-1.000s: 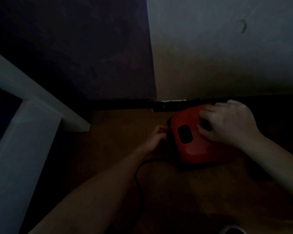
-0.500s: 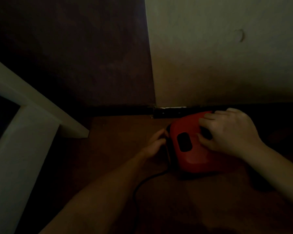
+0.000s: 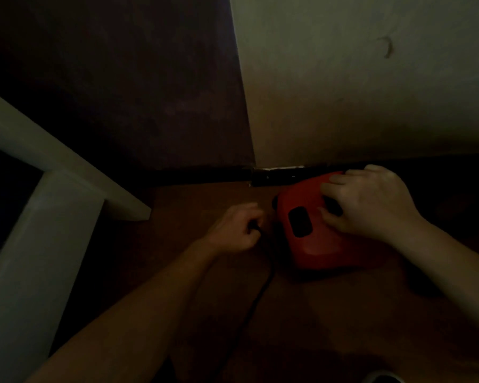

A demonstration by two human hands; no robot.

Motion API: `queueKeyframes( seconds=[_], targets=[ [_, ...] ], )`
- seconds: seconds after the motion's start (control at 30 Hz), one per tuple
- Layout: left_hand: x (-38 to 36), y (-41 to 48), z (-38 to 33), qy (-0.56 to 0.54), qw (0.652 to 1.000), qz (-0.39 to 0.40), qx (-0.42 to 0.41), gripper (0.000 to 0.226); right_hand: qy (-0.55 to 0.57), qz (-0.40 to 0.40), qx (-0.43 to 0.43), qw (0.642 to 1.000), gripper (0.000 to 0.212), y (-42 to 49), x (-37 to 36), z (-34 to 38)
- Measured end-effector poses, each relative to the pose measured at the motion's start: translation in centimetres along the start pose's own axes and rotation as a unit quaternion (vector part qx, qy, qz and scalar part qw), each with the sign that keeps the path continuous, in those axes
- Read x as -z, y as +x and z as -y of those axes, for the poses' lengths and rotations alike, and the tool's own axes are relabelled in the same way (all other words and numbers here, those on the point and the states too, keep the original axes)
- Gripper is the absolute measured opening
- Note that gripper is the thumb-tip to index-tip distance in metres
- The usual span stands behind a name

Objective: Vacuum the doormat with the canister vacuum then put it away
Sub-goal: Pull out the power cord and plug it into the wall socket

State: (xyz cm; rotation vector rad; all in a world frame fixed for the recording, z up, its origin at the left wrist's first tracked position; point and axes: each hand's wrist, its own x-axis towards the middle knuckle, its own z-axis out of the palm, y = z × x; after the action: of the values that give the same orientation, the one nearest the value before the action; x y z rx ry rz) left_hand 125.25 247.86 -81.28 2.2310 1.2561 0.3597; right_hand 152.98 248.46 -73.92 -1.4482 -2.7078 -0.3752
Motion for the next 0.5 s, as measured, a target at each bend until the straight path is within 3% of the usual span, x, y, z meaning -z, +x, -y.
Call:
queueKeyframes(
  seconds=[0.13,0.3,0.5],
  targets=[
    [0.1,-1.6,-0.9,-0.04,0.988,0.138,0.063,0.015,0.0,-0.003,-0.01,1.0,0.027,0.0,0.1,0.1],
    [-4.0,-2.4,-1.3,-0.077,0.956,0.241,0.146,0.028,0.006,-0.007,-0.009,1.0,0.027,0.0,0.2,0.3],
    [-8.9,-3.5,-0.8,-0.165,0.924,0.207,0.275,0.047,-0.001,0.001,-0.01,1.0,0.031,0.0,0.0,0.2]
  ],
)
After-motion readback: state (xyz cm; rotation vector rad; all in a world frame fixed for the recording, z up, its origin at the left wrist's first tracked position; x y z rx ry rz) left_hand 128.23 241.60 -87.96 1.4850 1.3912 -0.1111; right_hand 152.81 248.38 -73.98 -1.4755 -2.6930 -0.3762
